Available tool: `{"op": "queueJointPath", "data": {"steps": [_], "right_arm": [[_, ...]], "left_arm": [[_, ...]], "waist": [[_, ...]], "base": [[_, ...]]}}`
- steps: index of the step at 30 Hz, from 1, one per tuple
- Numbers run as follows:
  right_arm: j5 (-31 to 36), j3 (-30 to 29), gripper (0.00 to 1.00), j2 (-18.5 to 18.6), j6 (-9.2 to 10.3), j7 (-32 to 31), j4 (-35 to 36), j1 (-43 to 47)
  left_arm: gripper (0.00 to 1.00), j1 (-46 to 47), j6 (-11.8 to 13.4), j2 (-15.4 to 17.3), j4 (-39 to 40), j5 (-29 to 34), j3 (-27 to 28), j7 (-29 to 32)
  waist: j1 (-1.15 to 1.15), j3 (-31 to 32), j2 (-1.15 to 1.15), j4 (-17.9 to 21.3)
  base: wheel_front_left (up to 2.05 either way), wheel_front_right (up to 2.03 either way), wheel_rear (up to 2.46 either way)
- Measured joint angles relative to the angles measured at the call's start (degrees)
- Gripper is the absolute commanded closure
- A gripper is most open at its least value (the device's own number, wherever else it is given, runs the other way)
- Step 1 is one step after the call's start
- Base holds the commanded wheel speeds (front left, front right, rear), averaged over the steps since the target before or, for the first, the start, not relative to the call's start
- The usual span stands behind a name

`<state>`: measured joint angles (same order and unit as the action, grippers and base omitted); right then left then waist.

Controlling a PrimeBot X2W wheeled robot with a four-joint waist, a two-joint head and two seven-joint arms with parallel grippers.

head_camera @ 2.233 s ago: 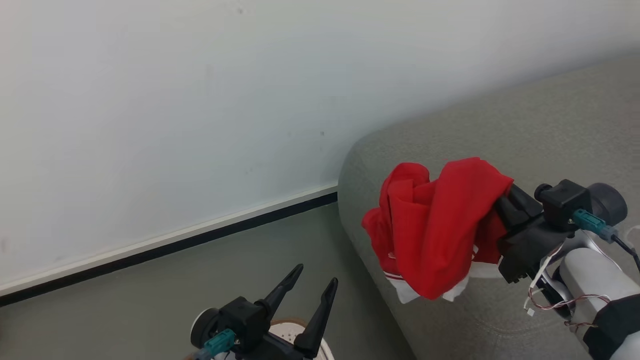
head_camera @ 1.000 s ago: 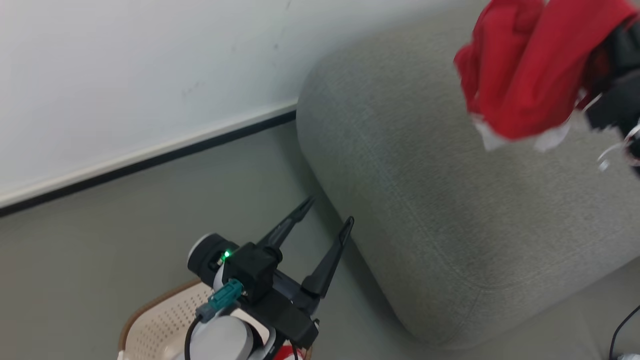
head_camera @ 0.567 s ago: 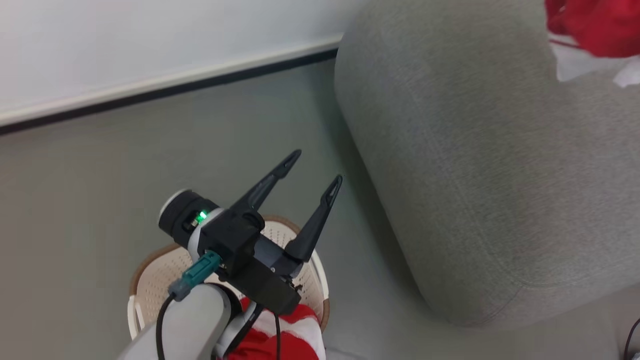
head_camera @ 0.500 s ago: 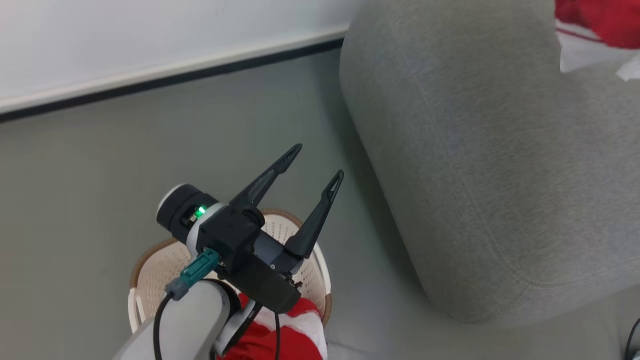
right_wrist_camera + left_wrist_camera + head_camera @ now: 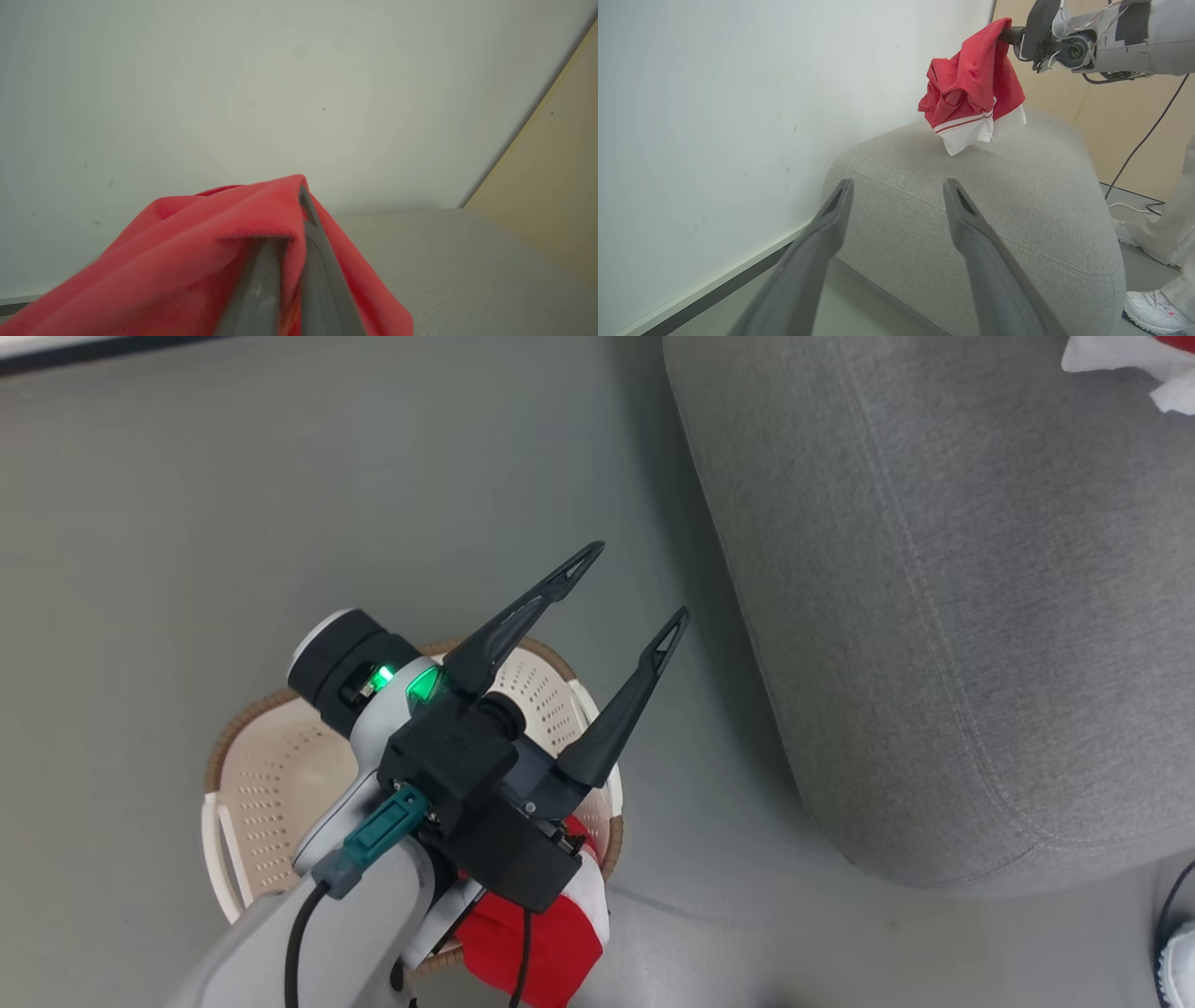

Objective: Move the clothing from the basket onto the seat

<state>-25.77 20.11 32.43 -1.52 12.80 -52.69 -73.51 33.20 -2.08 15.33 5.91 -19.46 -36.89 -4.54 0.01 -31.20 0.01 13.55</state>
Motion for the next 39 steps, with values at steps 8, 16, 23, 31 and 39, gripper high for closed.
{"op": "queueJointPath", "data": {"steps": [8,16,23,31,39], "right_arm": [[-0.01,0.91,1.0,-3.56,0.08,0.9,-3.6,1.84],[1.14,3.5,0.44,-6.08,-1.41,1.43,-5.81,3.85],[1.72,5.42,0.0,-8.7,-2.87,1.48,-6.41,6.25],[3.14,6.75,0.0,-9.78,-4.04,1.49,-4.31,12.16],[3.14,6.82,0.0,-10.74,-4.54,1.49,0.76,17.33]], "left_arm": [[0.0,2.5,-0.52,0.02,-0.12,1.48,-0.58,0.68],[0.0,2.74,-0.97,0.38,-2.78,1.52,-0.82,0.56],[0.0,1.93,-0.92,0.99,-6.15,1.43,0.1,-0.69],[0.0,-1.22,0.11,0.54,-10.96,-0.62,1.52,-3.94],[0.0,-4.52,1.15,-1.04,-14.93,-2.43,3.11,-7.19]], "waist": [[0.0,-4.73,0.0,1.07],[-0.01,-5.78,0.0,2.69],[-0.01,-3.94,-0.01,3.33],[-0.02,0.11,-0.01,3.88],[-0.02,5.58,-0.01,3.45]], "base": [[0.0,0.0,0.0],[0.0,0.0,0.0],[0.0,0.0,0.0],[0.0,0.0,0.0],[0.0,0.0,0.0]]}}
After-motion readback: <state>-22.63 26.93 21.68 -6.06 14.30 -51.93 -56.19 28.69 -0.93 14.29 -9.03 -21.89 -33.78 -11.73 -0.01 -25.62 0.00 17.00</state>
